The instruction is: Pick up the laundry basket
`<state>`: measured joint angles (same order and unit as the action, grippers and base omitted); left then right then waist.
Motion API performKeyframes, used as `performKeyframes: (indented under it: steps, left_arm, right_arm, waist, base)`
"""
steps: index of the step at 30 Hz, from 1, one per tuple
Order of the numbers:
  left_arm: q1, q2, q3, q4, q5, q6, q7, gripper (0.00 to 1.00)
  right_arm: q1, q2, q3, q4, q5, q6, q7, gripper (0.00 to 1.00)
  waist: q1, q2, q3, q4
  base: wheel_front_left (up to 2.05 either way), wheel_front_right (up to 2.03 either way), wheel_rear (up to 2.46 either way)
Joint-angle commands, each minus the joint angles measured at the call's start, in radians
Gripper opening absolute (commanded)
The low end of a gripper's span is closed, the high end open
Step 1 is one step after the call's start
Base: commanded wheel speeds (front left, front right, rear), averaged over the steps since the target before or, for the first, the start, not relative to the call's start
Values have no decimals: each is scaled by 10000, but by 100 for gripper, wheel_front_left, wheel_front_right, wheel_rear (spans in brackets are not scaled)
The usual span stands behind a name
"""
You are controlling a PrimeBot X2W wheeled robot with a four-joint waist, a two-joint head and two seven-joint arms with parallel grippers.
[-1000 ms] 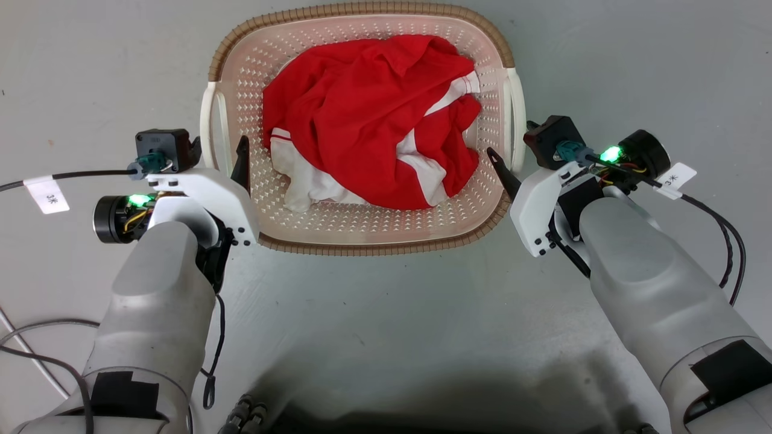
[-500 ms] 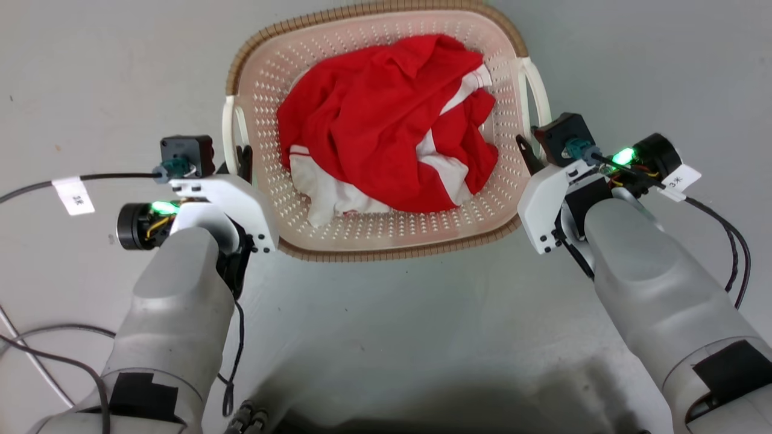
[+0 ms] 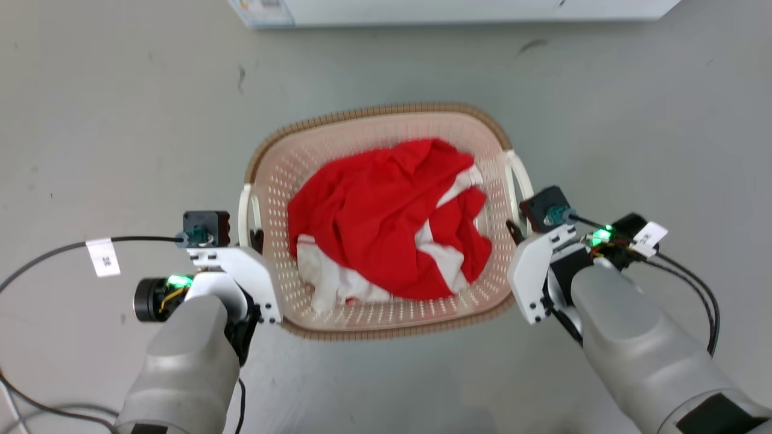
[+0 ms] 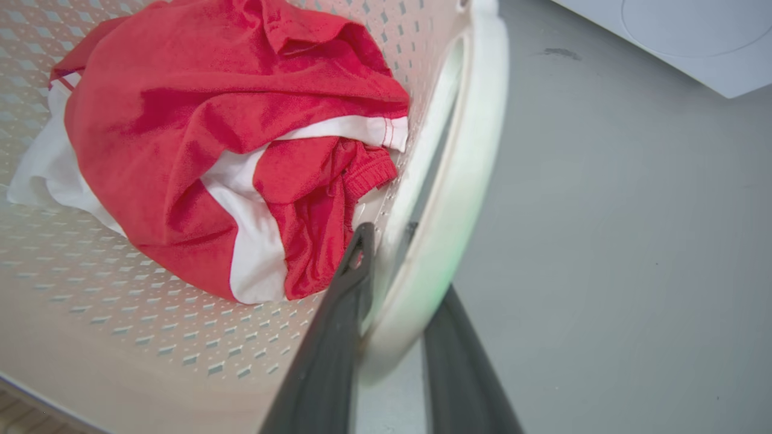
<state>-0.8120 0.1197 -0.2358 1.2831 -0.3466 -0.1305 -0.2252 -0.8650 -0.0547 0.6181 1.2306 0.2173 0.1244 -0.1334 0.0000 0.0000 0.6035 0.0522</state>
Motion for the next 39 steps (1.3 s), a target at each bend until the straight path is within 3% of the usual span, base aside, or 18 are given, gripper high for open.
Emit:
performKeyframes:
  steps: [1,22,39]
  left_arm:
    - [146,40,-127,-27,-77,3,81,0]
    - [1762,152,-1859,-104,-1633,2,1821,0]
    - [2734,330,-2773,-124,-2452,3,2685,0]
  right_arm:
    - [238,82,187,-98,130,115,51,0]
    - [2114,92,2420,-177,2693,123,1790,0]
    - [3039,83,3663,-197,4052,123,2522,0]
  waist:
    - [0,0,-751,-274]
    - [0,0,-4397,-1054]
    - [0,0,-6001,-1310]
  base:
    - [0,0,0]
    - [0,0,0]
    - [0,0,0]
